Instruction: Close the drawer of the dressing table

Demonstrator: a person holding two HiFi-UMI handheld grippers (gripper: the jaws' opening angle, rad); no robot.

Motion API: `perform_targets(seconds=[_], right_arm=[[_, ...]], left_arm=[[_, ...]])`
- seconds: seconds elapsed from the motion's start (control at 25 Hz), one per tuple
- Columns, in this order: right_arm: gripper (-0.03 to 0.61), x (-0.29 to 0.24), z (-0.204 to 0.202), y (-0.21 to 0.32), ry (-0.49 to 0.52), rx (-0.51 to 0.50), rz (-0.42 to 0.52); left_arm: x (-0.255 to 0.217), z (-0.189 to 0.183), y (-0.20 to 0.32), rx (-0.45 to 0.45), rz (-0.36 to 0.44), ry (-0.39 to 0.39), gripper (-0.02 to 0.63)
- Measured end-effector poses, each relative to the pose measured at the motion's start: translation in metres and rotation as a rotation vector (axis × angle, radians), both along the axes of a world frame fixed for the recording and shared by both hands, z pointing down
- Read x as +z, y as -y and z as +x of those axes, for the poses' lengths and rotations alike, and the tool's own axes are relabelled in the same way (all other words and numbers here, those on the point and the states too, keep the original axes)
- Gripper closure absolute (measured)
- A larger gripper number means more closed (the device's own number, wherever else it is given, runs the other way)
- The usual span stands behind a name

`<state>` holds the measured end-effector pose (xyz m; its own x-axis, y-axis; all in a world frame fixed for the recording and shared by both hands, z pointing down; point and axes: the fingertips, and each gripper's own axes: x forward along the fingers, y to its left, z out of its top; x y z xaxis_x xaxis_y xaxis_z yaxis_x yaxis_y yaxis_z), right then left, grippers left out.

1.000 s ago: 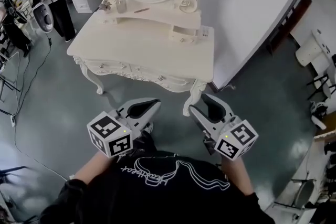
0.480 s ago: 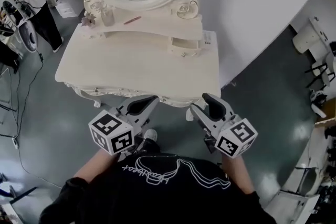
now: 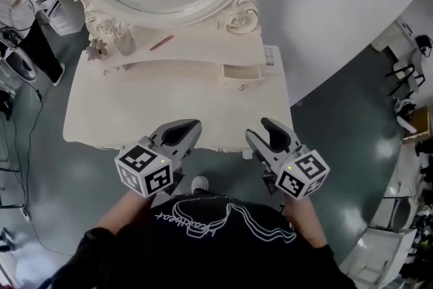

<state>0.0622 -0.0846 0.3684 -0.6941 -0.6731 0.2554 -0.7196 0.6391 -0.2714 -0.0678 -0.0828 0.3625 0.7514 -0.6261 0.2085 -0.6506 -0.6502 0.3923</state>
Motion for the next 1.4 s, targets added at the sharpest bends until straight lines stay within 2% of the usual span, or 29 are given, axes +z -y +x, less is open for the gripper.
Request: perform_targets(seconds=[0.4,0.8,1.4], right_arm=[[0.373,0.038,-0.006,0.03,-0.098,0.108,-0.038],[0.377,0.083,0.001,0.055,-0.162,0.143,-0.098],[0.388,0.151,0.012,0.125,-0.287,0.183,-0.168]], left_arm=[[0.025,-0.024,0.033,0.024,-0.011,0.006,0.61],[0.052,-0.027,0.052,0.006,-0.045,0.023,0.609],[0.082,-0.029,0.102,-0.044,-0.109,0.045,0.611]])
